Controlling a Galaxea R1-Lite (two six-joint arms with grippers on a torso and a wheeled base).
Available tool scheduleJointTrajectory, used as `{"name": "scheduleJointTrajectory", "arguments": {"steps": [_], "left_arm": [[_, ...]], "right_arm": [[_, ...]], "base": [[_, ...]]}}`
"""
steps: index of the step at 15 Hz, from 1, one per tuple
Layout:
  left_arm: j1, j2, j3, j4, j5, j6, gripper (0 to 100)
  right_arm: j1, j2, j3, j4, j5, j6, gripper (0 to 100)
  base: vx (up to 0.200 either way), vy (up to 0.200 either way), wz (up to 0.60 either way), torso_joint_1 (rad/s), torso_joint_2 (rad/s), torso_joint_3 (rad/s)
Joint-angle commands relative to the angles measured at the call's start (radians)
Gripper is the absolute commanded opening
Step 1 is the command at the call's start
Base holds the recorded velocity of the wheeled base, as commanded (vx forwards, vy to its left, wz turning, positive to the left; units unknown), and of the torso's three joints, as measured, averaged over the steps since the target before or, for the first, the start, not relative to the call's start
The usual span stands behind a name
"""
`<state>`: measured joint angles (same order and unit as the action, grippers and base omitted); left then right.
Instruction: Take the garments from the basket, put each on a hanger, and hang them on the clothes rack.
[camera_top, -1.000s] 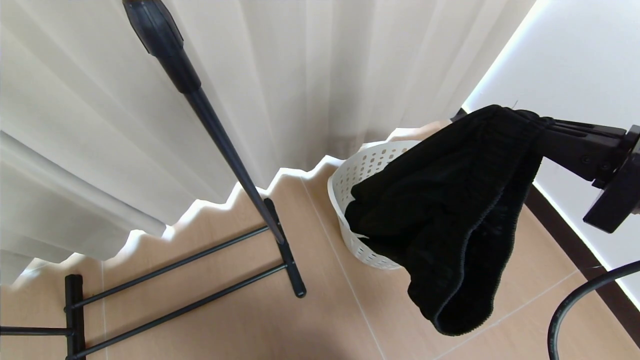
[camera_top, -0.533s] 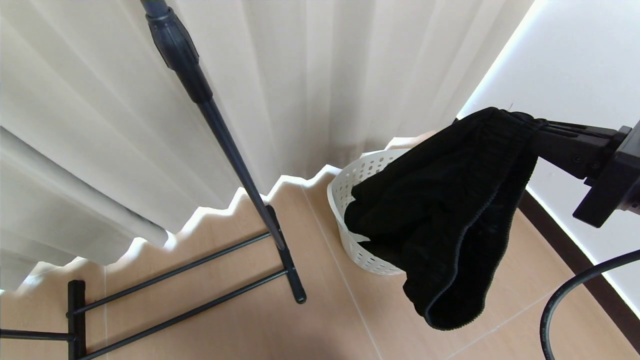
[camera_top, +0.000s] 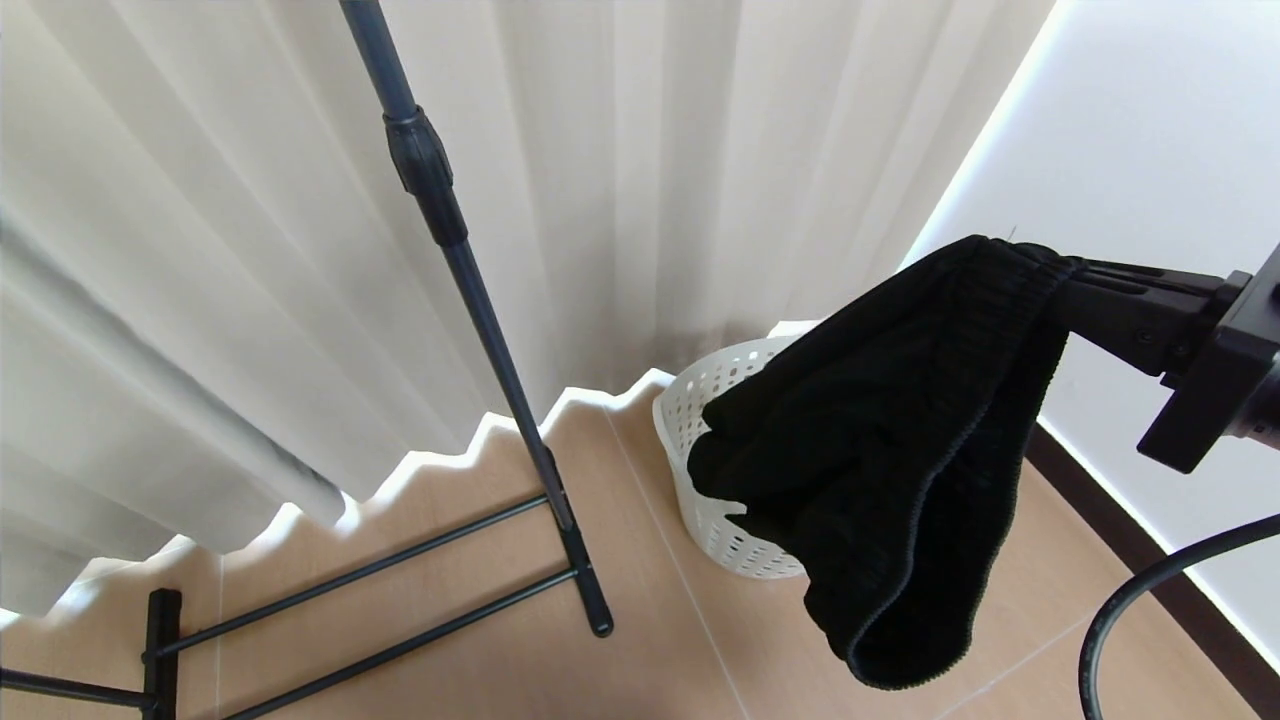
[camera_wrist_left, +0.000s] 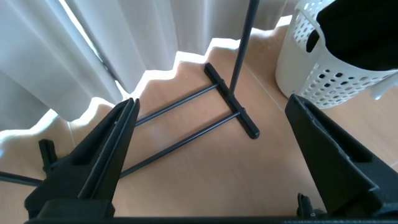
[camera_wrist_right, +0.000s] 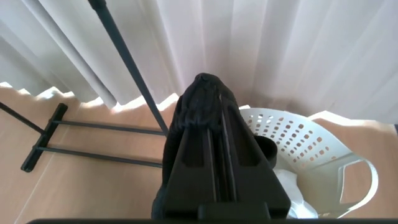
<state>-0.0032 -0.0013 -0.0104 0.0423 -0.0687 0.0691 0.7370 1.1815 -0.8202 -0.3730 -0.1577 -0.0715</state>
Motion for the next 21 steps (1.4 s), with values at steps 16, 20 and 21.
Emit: {"name": "scheduleJointTrajectory", "arguments": {"steps": [16,20,21], "left_arm": [[0.000,0.001,0.000,-0.001,0.000,0.001,100],[0.000,0.001,0.001,-0.001,0.000,0.000,100],[0.000,0.001,0.001,-0.001,0.000,0.001,100]], "right_arm": [[-0.047,0.046,0.004,-0.078,0.003,0.002,0],[-0.051,0.046,0.004,-0.080,0.003,0.002,0],[-0.051,0.046,0.006,-0.080,0.003,0.002,0]], "base": [[0.000,0.000,0.00,0.019,-0.21,0.013],[0.000,0.000,0.00,0.106,-0.47,-0.165],[0.000,0.000,0.00,0.134,-0.49,-0.149]]}}
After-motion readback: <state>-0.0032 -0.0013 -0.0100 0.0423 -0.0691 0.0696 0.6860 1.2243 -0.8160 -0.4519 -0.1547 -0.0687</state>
